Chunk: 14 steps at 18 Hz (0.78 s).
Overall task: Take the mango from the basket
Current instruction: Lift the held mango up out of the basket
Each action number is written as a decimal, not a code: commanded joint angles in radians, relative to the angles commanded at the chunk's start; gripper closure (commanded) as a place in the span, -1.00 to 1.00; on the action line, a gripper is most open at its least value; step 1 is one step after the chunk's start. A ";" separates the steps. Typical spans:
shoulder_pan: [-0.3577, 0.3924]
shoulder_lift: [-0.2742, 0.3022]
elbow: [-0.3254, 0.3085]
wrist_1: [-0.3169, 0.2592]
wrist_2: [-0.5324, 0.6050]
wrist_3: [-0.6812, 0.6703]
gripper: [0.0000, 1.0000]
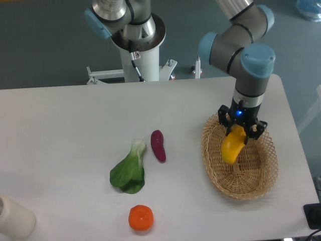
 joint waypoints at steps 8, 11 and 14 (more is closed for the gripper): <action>-0.069 0.114 -0.008 -0.006 -0.117 -0.201 -0.20; -0.092 0.126 -0.001 -0.008 -0.123 -0.219 -0.20; -0.094 0.127 -0.001 -0.006 -0.123 -0.222 -0.20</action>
